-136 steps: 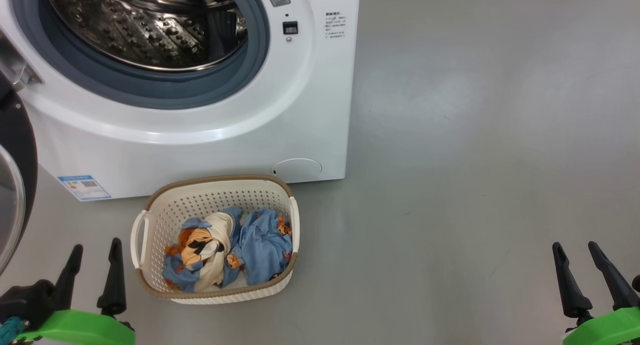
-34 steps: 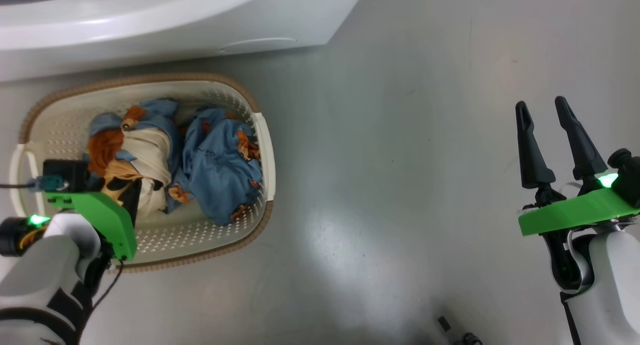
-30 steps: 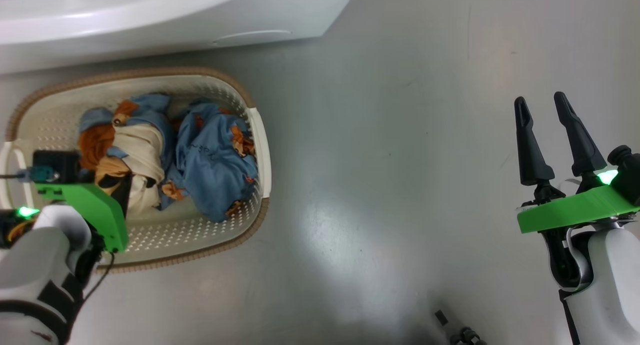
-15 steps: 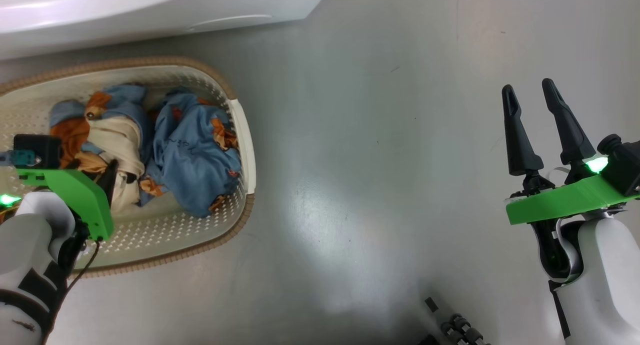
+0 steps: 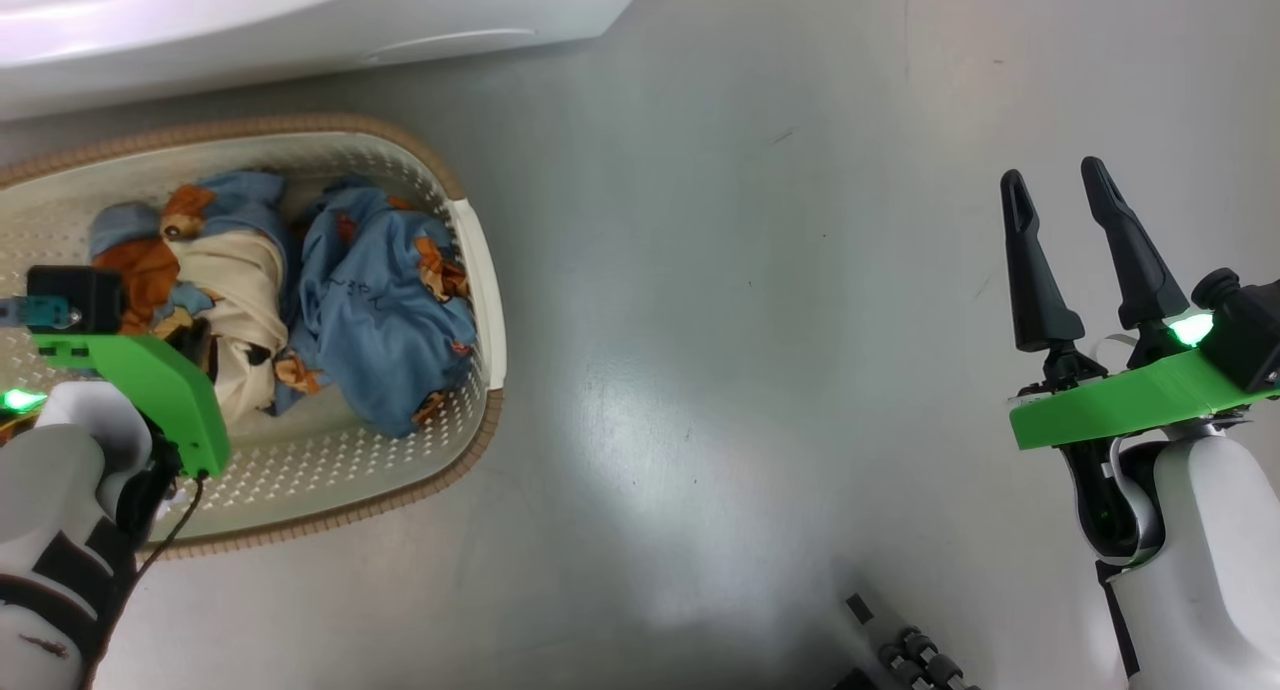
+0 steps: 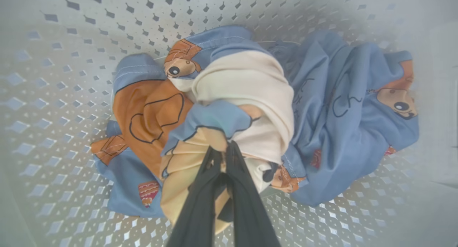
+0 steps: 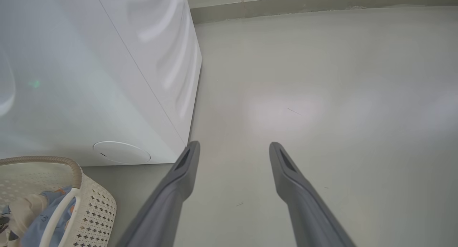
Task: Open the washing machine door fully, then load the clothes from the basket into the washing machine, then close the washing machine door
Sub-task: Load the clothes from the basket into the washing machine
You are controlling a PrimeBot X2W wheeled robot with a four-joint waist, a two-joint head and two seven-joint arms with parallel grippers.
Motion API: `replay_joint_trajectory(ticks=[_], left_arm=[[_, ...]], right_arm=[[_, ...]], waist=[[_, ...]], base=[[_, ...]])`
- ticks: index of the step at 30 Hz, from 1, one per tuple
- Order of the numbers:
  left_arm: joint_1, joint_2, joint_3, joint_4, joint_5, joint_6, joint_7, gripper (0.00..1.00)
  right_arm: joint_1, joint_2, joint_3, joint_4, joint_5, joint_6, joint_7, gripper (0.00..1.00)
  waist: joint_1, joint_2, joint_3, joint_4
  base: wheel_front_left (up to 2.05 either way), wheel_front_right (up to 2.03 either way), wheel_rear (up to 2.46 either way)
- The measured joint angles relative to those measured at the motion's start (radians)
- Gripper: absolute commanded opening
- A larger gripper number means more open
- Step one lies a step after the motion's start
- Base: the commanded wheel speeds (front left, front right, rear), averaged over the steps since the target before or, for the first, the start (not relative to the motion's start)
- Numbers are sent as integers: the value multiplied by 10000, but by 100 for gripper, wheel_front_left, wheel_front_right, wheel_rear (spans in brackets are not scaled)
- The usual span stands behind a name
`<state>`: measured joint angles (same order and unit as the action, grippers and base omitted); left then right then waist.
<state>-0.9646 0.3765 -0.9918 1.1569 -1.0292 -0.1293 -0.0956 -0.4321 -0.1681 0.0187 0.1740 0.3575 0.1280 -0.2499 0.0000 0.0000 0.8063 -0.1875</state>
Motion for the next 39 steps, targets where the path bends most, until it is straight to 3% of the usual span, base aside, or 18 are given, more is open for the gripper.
replay_joint_trajectory(ticks=[23, 28, 39], left_arm=[[1086, -447, 140, -725, -1732, 0, -1522, 0], [1446, -410, 1160, -1377, -1379, 0, -1524, 0], [3467, -573, 4172, -3032, 800, 2, -1524, 0]], right_arm=[[307, -261, -196, 318, -29, 0, 0, 100], [698, -318, -343, 382, -29, 0, 0, 100], [1681, -451, -610, 556, 56, 0, 0, 100]], waist=[[0, 0, -1707, 728], [0, 0, -2272, 897], [0, 0, -3651, 1126]], base=[[0, 0, 0], [0, 0, 0], [0, 0, 0]])
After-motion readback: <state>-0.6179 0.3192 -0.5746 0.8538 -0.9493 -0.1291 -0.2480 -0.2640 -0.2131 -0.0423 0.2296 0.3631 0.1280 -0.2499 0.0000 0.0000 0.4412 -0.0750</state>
